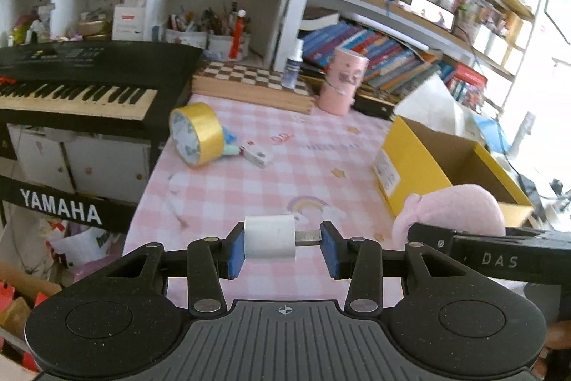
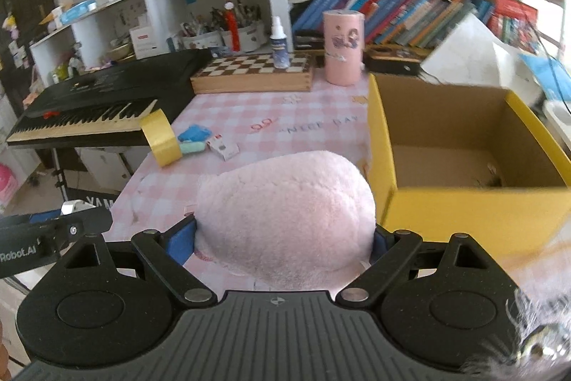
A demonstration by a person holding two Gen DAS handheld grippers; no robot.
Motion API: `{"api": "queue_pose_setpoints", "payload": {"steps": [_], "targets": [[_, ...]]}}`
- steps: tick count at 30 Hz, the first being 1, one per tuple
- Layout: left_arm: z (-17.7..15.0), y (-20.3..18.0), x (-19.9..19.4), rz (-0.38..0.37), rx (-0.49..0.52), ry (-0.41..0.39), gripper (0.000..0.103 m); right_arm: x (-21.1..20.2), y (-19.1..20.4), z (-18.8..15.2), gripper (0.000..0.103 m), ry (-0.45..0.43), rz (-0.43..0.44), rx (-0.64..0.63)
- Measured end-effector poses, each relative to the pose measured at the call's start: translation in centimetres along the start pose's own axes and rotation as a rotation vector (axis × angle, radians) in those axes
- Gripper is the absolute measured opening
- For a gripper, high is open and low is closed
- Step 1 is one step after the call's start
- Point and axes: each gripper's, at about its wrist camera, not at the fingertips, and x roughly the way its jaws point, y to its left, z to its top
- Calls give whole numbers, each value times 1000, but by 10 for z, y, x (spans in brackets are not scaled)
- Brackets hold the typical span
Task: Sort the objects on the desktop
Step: 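Carry the plug and the pig plush over the yellow box with both tools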
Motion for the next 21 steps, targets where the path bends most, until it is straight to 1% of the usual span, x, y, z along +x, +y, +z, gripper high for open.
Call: {"api": "queue_pose_setpoints", "payload": {"steps": [4, 10, 15, 21], "targets": [[-12, -9, -9, -52, 43, 11, 41, -19, -2, -22, 89, 7, -38, 35], [-30, -28, -11, -144, 99, 68, 41, -42, -14, -55, 89, 42, -119, 123], [-36, -42, -10, -209, 141, 82, 41, -60, -27, -68, 89, 50, -184, 186], [-40, -63, -2, -272, 179, 100, 41, -72, -39, -79, 89, 57, -242, 212]]}}
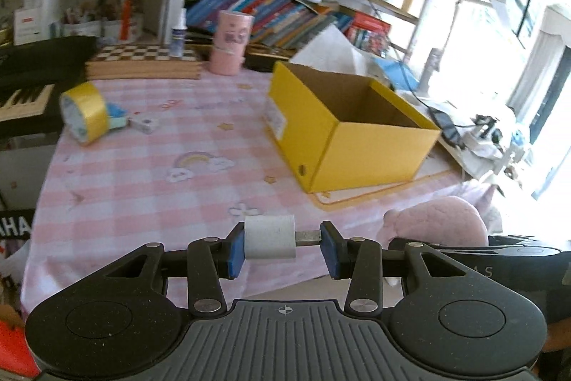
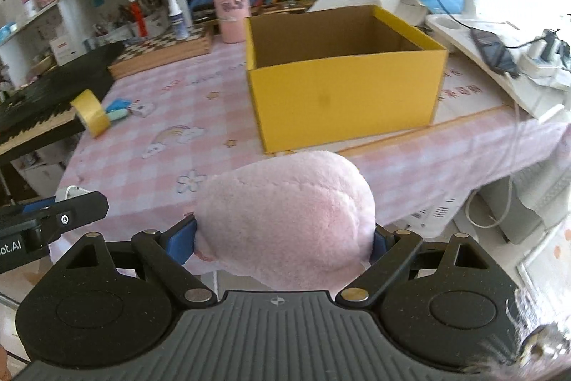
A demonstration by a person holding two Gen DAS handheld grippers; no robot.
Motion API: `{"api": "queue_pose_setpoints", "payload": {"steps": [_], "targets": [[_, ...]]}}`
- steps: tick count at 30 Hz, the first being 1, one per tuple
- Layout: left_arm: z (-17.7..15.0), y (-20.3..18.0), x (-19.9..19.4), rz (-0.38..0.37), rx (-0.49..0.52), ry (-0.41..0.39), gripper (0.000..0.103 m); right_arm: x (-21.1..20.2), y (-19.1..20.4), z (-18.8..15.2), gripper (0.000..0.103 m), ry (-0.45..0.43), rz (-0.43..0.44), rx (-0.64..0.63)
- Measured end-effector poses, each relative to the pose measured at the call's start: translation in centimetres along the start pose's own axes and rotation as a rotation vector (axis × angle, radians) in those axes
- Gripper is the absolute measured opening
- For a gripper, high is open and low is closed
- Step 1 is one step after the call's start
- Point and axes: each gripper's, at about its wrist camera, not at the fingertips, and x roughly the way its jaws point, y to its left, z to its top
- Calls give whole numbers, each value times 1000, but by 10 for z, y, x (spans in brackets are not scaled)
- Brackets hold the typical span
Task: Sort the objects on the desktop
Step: 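Carry the plug and the pig plush over the yellow box with both tools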
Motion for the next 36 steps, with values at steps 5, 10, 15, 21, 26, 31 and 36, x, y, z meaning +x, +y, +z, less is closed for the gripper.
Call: {"api": "queue_pose_setpoints", "payload": {"steps": [5, 10, 15, 21, 26, 31, 36], "targets": [[5, -16, 14, -47, 40, 17, 41, -2, -17, -2, 89, -3, -48, 35], [8, -32, 27, -79, 69, 32, 41, -3, -36, -2, 89, 1, -76, 67], [10, -48, 40, -94, 89, 45, 41, 1, -56, -1, 89, 19, -102, 94], [16, -68, 53, -105, 117, 34, 41, 9, -80, 5, 89, 36, -106, 117], [34, -91, 61, -123, 147, -25, 41, 10, -99, 20, 89, -4, -101, 114], [66, -115, 74, -130, 155, -110, 41, 8, -124, 45, 89, -80, -119, 81], [101, -138, 93, -117, 174, -211, 41, 7, -155, 81, 89, -165, -129, 59]]}}
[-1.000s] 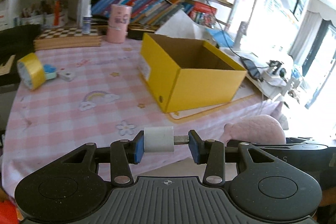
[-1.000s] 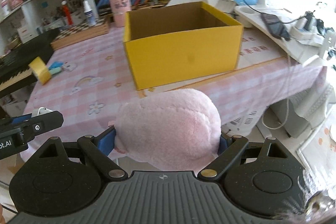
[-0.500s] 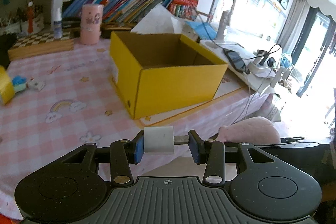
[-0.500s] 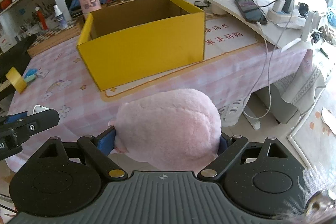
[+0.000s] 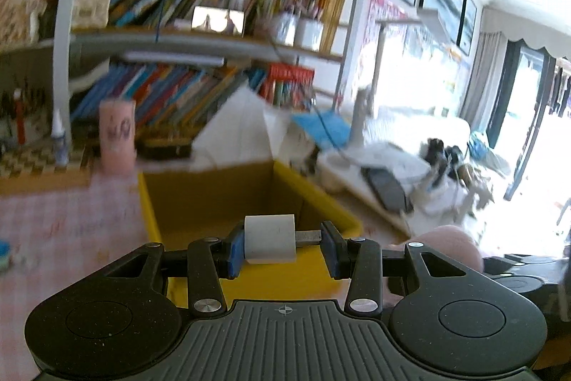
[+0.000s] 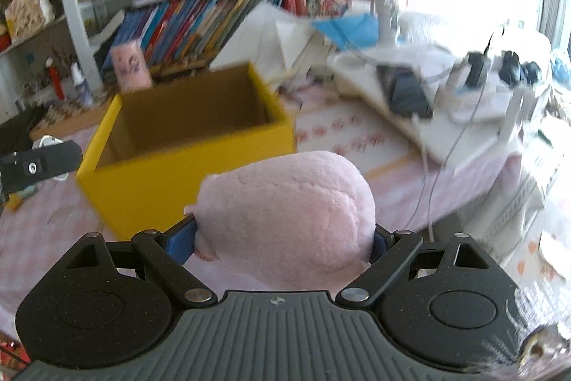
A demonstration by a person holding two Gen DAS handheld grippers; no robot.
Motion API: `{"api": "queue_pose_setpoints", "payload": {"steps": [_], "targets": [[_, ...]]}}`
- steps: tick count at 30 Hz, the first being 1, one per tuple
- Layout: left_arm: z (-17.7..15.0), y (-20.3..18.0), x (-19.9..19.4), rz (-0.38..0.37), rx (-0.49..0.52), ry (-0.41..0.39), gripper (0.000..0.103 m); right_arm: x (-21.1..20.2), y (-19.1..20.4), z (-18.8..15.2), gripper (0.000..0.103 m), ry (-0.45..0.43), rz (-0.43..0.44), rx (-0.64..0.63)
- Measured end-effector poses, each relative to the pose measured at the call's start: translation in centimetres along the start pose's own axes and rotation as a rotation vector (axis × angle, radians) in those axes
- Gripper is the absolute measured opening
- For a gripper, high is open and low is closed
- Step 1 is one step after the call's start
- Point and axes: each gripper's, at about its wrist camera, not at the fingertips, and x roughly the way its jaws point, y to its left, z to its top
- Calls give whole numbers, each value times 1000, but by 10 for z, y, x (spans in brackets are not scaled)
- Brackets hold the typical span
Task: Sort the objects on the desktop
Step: 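Carry the plug and the pig plush over the yellow box with both tools, then open the left tool to drop the plug into the box while the right tool releases the pig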
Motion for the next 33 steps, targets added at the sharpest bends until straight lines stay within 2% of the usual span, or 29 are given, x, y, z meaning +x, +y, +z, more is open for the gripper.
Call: {"api": "queue_pose_setpoints", "payload": {"steps": [4, 12, 20, 30, 33], "targets": [[13, -7, 29, 44, 9, -33, 41, 9, -19, 31, 89, -62, 11, -6], [10, -9, 101, 165, 23, 36, 41, 32, -43, 78, 89, -128, 65, -61], [-10, -11, 153, 207, -2, 202, 41, 65, -45, 103, 89, -120, 155, -119], [-18, -8, 169, 235, -34, 277, 42, 116, -15, 127, 89, -71, 306, -200], [-20, -2, 170, 230, -84, 294, 43, 134, -2, 131, 89, -37, 347, -223]]}}
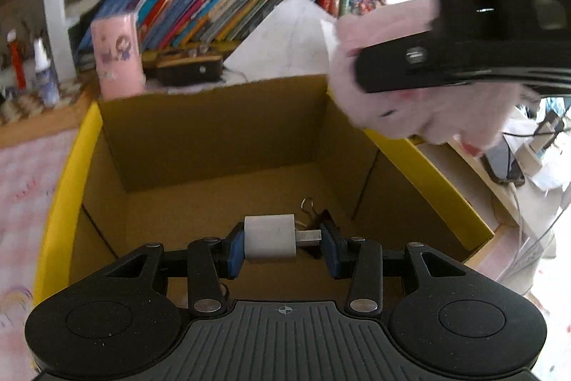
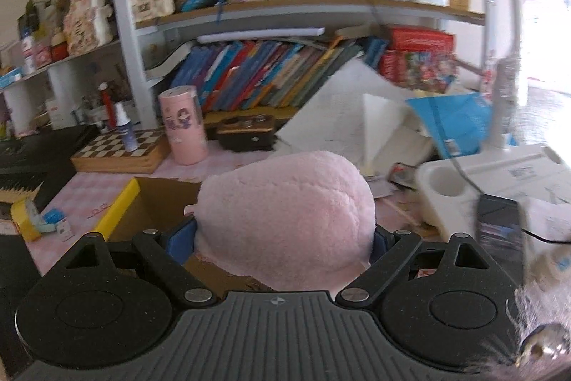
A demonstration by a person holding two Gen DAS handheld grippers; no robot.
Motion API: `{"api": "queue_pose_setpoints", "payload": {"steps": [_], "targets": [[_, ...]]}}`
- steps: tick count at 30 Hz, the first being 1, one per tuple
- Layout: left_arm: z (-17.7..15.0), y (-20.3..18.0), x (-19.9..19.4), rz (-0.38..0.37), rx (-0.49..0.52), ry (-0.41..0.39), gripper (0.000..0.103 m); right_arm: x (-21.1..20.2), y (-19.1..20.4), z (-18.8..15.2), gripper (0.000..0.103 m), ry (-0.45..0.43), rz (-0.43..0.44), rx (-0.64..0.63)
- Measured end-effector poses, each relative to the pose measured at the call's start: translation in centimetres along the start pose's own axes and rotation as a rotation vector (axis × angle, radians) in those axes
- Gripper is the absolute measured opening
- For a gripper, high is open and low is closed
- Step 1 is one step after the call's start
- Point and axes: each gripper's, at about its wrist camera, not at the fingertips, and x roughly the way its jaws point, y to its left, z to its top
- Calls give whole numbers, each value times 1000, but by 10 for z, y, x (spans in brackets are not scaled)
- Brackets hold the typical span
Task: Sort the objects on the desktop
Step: 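Open the left tool to drop the plug into the box while the right tool releases the pig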
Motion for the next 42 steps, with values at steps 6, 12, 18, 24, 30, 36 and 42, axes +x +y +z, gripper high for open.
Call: {"api": "queue_pose_setpoints", "payload": {"steps": [6, 12, 18, 24, 30, 36, 42], "targets": [[0, 2, -13, 25, 37, -61, 62, 38, 8, 8, 89, 70, 49, -25], [-3, 11, -51, 98, 44, -139, 72, 70, 14, 15, 89, 130, 96, -36], [-8, 34, -83, 182, -59, -193, 75, 105, 38, 19, 89, 214, 151, -118], [-7, 49, -92, 242, -103, -212, 75, 141, 57, 8, 90, 344, 183, -199], [-13, 57, -101, 276, -139, -219, 75, 162, 55, 4, 96, 423, 152, -186], [-14, 62, -112, 288, -166, -240, 75, 143, 55, 11, 103, 326, 195, -182], [-15, 60, -115, 294, -169, -244, 78, 123, 56, 13, 103, 270, 210, -186]]}}
